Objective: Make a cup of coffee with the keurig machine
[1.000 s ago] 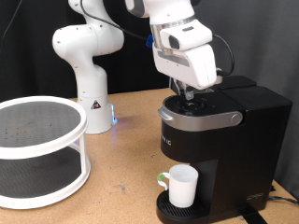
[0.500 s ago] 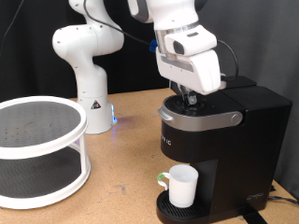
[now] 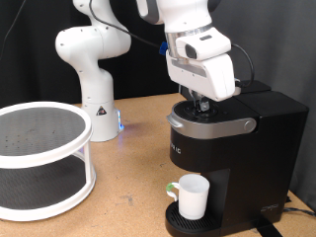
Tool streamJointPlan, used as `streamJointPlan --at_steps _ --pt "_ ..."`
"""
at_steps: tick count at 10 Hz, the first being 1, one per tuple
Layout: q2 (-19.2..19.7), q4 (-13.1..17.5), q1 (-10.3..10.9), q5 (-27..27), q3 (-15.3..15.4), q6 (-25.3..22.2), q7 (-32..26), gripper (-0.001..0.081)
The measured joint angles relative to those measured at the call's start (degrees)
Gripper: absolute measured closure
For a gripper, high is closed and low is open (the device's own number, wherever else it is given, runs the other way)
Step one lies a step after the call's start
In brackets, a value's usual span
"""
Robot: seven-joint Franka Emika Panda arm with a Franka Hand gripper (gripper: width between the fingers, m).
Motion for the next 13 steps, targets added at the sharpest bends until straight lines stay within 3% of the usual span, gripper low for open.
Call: streamJointPlan --at_steps 10,13 --pt "6.8 10.7 -1.1 4.4 -1.7 -17.5 1.2 0.0806" --pt "8.4 12.9 -1.2 4.6 -2.0 -20.5 1.3 0.0806"
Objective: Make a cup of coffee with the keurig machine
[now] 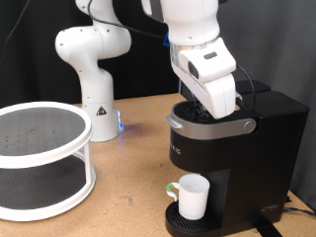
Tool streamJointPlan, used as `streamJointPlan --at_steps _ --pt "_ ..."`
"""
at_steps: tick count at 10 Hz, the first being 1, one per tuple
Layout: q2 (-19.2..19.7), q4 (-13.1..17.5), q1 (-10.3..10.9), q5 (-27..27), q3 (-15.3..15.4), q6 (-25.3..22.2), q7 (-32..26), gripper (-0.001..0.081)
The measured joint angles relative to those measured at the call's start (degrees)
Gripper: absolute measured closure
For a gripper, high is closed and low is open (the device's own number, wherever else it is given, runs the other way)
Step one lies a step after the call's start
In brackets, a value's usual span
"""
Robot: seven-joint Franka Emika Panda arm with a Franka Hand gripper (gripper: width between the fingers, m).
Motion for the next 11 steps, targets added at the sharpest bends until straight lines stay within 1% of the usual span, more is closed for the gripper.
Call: streamJointPlan --at_steps 1,2,3,4,5,7,8,9,11 --pt "0.1 0.1 0.0 0.0 0.0 -0.1 0.0 0.0806" --pt "-0.1 -0.3 0.0 0.0 0.0 1.4 0.0 0.0806" --pt "-0.7 -1.4 0.1 0.5 0.2 3.6 -0.5 0.0806" --pt "-1.9 -3.2 0.1 1.8 0.2 6.0 -2.6 0.0806" --pt "-3.3 -5.3 0.1 3.6 0.2 8.3 -5.2 0.0806" --pt "-6.2 -9.0 0.1 7.4 0.2 10.1 -9.4 0.0806" --pt "-7.9 -10.6 0.1 9.4 0.2 11.3 -10.6 0.0806" --pt "-9.7 -11.8 0.1 11.2 0.2 12.5 -11.1 0.0806" --pt "-13.1 -13.1 0.0 11.9 0.2 13.3 -10.4 0.0806"
